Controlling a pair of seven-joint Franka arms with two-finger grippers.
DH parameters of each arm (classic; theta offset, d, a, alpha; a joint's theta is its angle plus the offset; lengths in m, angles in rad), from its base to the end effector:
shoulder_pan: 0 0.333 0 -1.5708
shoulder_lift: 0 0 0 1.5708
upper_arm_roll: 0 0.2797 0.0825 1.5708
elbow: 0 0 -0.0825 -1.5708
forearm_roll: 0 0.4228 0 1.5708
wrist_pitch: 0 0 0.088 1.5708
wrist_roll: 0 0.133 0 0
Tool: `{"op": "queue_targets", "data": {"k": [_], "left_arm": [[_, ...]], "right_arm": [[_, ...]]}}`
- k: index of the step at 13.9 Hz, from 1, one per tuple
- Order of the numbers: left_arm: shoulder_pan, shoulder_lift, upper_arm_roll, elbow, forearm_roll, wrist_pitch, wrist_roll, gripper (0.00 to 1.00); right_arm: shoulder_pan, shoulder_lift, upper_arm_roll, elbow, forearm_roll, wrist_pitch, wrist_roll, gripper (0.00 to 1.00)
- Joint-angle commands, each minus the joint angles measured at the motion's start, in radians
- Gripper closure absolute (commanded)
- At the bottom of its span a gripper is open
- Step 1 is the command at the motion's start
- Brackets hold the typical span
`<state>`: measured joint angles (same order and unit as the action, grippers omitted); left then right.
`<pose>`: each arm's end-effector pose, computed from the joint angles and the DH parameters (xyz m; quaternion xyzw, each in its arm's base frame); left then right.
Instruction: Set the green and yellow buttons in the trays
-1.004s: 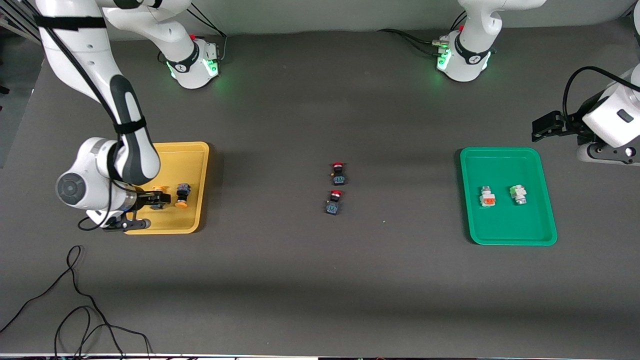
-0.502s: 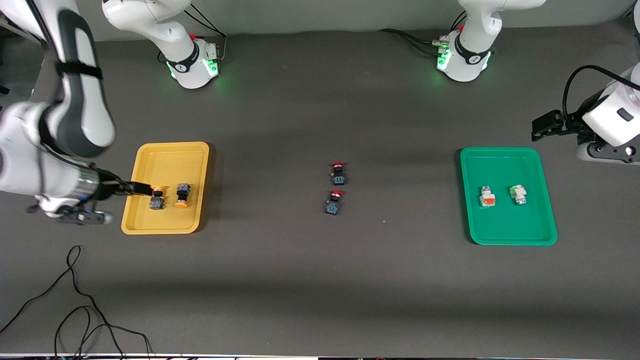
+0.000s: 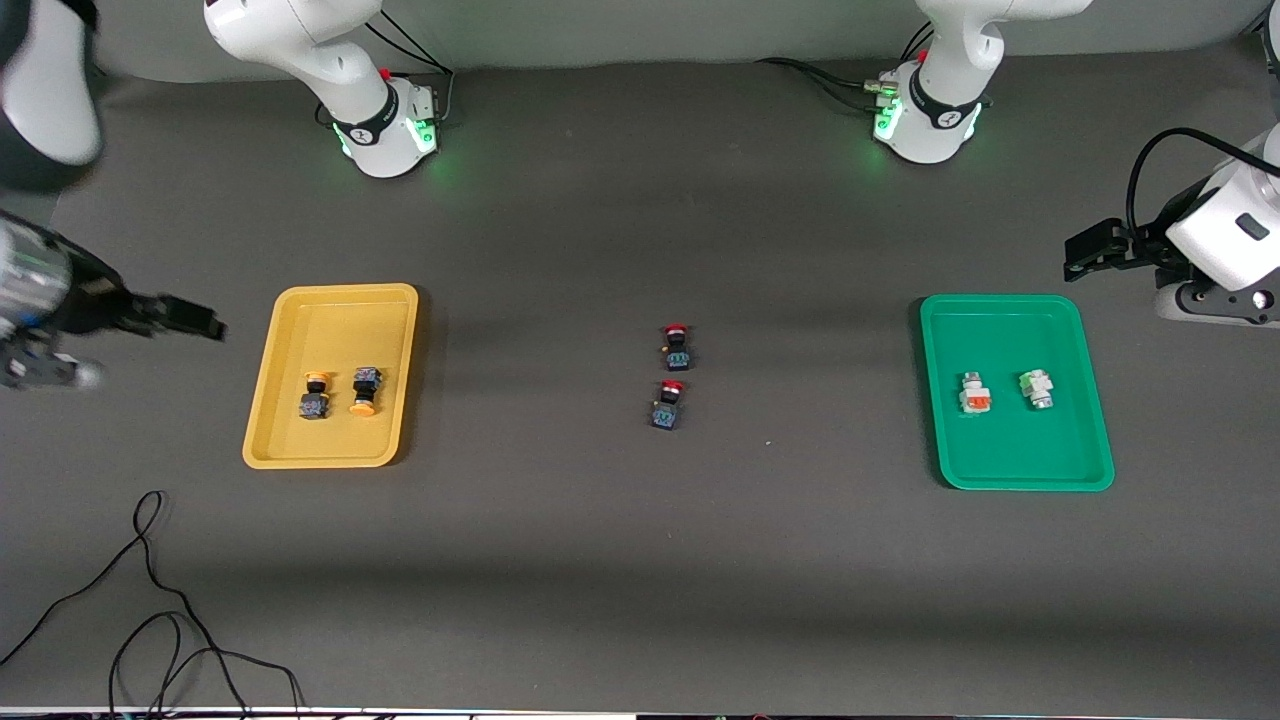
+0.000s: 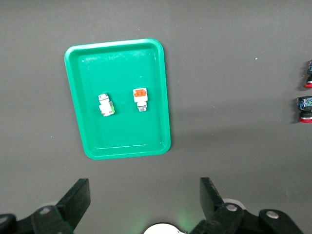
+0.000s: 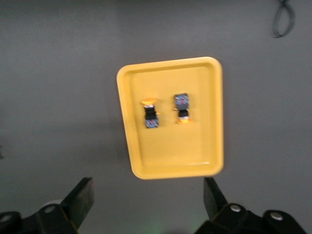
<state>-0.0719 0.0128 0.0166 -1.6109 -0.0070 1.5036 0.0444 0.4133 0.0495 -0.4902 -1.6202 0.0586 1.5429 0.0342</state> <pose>0.5831 -0.0333 0.5291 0.9970 -0.0498 -0.0600 0.0031 0.5938 -0.0334 0.5090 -0.9964 0.0568 0.0600 0.0189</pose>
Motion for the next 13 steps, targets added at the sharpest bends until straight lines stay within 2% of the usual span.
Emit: {"op": "queue_targets", "data": {"k": [1, 5, 13], "left_arm": [[0.011, -0.013, -0.011, 0.008, -0.005, -0.02, 0.0, 0.0], [0.008, -0.013, -0.012, 0.008, -0.005, -0.019, 0.0, 0.0], [0.009, -0.013, -0.011, 0.008, -0.007, -0.017, 0.0, 0.0]], "right_arm": [[-0.001, -0.022, -0.013, 0.091, -0.04, -0.124, 0.027, 0.01], [0.002, -0.022, -0.034, 0.085, -0.04, -0.138, 0.027, 0.01], [0.012, -0.019, -0.019, 0.082, -0.04, -0.138, 0.027, 0.01]]}}
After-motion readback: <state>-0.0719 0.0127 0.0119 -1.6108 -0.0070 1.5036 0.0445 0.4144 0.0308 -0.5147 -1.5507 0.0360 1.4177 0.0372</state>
